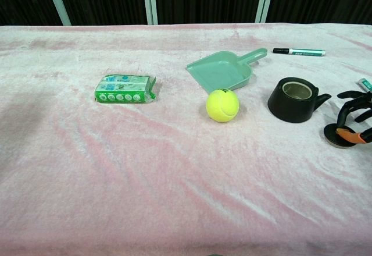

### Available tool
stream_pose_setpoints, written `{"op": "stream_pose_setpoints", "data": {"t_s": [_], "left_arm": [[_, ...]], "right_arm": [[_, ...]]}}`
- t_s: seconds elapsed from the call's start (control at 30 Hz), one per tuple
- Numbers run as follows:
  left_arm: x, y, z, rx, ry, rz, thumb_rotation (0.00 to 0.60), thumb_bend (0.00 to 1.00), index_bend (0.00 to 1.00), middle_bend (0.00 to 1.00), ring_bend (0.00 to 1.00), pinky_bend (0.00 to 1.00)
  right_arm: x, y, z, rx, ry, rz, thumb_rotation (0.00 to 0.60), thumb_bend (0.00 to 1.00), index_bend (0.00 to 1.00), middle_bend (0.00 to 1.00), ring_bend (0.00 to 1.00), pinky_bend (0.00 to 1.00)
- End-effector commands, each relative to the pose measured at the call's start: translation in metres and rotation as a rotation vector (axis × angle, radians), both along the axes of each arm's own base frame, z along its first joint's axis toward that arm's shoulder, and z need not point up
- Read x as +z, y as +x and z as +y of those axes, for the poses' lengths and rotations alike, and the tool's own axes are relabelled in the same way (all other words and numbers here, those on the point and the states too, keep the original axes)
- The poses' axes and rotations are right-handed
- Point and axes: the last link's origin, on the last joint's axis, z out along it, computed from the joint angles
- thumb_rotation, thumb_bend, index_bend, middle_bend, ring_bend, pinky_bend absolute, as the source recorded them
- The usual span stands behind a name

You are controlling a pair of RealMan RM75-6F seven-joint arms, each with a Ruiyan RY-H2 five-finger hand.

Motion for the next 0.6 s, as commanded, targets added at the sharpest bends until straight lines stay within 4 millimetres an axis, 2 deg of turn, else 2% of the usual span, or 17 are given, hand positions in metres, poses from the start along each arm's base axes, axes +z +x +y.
{"op": "stream_pose_setpoints", "data": {"t_s": [0.03, 0.6], "left_arm": [[0.0, 0.0, -0.0001, 0.0, 0.0, 0.0, 0.6, 0.39, 0.16, 0.0, 0.0, 0.0], [-0.0003, -0.0001, -0.0002, 0.002, 0.003, 0.001, 0.6, 0.39, 0.16, 0.0, 0.0, 0.0]], "right_arm": [[-0.0002, -0.0001, 0.0001, 0.0, 0.002, 0.001, 0.6, 0.32, 0.58, 0.01, 0.13, 0.18], [-0.0004, -0.0023, 0.0005, -0.002, 0.006, 0.0, 0.6, 0.32, 0.58, 0.01, 0.13, 0.18]]}}
